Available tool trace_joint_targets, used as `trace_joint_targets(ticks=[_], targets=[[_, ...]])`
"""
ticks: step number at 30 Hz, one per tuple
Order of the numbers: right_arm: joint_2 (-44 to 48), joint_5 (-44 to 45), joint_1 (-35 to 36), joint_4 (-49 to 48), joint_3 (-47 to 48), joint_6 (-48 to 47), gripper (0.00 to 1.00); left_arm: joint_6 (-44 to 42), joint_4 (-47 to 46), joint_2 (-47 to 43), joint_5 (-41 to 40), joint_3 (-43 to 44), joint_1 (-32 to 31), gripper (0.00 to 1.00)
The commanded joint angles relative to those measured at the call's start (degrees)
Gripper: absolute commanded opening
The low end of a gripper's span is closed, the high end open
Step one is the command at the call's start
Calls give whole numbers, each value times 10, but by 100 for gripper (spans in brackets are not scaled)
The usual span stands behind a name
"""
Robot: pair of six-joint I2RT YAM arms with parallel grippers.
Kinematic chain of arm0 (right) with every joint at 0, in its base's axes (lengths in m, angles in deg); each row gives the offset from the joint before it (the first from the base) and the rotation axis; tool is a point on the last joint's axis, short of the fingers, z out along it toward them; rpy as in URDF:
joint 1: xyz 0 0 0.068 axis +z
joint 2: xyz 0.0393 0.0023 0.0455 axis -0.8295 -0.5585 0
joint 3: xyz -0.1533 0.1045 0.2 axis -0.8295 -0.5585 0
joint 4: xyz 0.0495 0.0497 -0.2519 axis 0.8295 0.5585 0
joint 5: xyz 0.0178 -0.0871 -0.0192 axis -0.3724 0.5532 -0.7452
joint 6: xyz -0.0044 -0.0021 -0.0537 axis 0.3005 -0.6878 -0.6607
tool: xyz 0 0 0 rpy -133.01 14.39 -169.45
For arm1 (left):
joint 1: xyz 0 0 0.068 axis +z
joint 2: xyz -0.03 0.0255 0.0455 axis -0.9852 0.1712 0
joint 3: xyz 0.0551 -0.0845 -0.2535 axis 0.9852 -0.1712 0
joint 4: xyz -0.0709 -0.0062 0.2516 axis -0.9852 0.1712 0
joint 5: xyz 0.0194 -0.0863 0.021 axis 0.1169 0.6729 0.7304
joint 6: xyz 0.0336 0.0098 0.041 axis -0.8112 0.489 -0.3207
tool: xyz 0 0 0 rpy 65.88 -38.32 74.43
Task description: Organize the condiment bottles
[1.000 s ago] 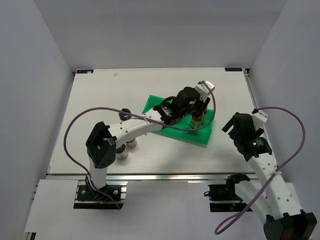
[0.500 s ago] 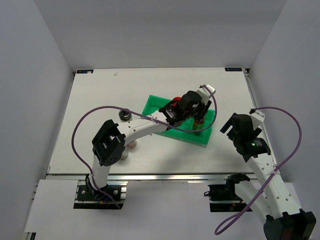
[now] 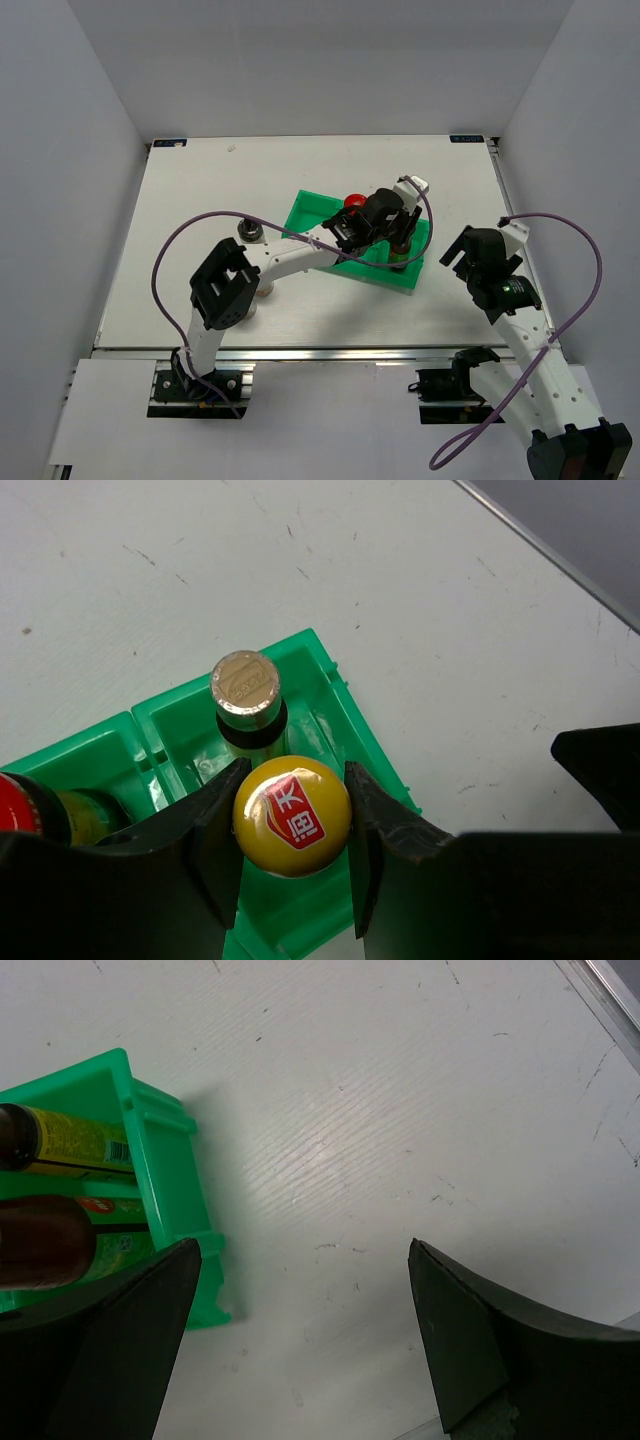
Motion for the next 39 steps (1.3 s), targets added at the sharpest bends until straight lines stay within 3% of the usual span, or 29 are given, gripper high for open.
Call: trace_joint_targets(ticks=[1, 2, 8, 9, 11, 12, 17, 19, 27, 32, 37, 39], targets=[[2, 0, -2, -21, -4, -10, 89, 12, -57, -18, 5, 10, -3, 19], [3, 0, -2, -20, -3, -9, 89, 12, -57, -18, 5, 10, -3, 27], [9, 0, -2, -18, -1, -10, 89, 7, -39, -12, -3, 22, -3, 43], [10, 0, -2, -16, -1, -10, 89, 5, -37, -11, 1, 24, -3, 57], [13, -1, -2, -17, -1, -10, 89, 4, -17, -11, 16, 32, -3, 65], [15, -1, -2, -18, 0, -10, 89, 4, -10, -12, 19, 37, -3, 77], [33, -15, -2, -28, 1, -24, 89, 3, -8, -25, 26, 37, -4, 85], [40, -22, -2, -31, 3, -30, 89, 4, 3, -27, 33, 46, -4, 98], [67, -63, -2, -45, 39, -77, 89, 11, 55, -103, 8, 33, -4, 98], [94, -95, -2, -73, 44, -98, 89, 34, 87, -214, -105, -47, -4, 98], [64, -149, -2, -89, 68, -131, 89, 119, 198, -288, -256, -106, -1, 98], [55, -152, -2, -94, 92, -132, 89, 178, 262, -318, -278, -145, 9, 98]])
